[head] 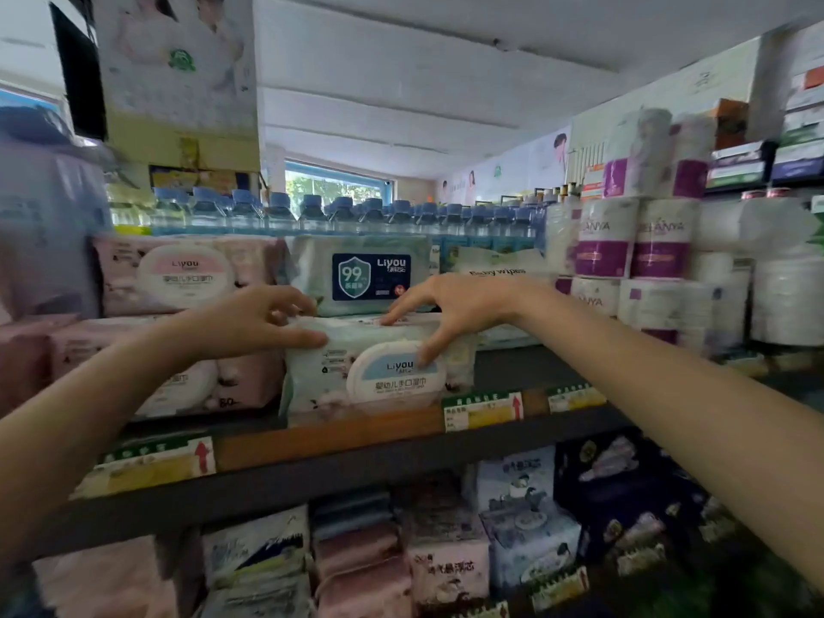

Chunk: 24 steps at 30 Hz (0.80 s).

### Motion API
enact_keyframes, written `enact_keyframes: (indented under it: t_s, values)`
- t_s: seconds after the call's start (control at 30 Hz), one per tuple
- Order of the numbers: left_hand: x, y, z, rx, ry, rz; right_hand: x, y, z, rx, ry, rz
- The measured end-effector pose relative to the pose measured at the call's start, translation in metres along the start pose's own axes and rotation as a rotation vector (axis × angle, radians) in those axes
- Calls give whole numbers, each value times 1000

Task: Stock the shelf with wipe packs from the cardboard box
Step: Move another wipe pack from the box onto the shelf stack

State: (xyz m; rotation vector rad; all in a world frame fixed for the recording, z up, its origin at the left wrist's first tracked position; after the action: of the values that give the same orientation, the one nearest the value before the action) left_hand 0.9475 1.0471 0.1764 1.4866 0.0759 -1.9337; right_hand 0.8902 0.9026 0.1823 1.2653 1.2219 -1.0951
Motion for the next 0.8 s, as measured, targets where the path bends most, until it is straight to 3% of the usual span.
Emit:
enact_keyframes:
  t_s: [0.17, 0.27, 0.37, 0.5, 0.57, 0.8]
  values:
    - [-19, -6, 68, 281, 143, 342, -12, -52, 12, 152, 119, 318]
    - [7, -14, 108, 408, -78, 325, -21, -120, 29, 280, 320, 559]
    - [65, -22, 152, 509, -295, 161, 6, -203, 58, 500, 496, 627]
    - [199, -58, 241, 665, -339, -254, 102, -325, 82, 870, 588, 332]
    - [271, -94, 292, 744, -380, -484, 154, -402, 88, 1027, 598, 260]
    - [449, -290, 448, 1027, -414, -971, 307, -736, 42, 1702, 922, 593]
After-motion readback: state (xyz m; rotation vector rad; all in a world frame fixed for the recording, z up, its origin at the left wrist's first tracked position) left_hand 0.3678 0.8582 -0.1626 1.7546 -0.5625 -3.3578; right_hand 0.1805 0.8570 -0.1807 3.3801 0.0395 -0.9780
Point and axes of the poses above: each hand's wrist, its own y-axis towards the middle knuckle, its own x-axis out of the palm, z = x × y, the point moved 10 cm from there along y, towards the middle knuckle, and after that the axes turned 12 degrees about x, right-handed, at the moved point
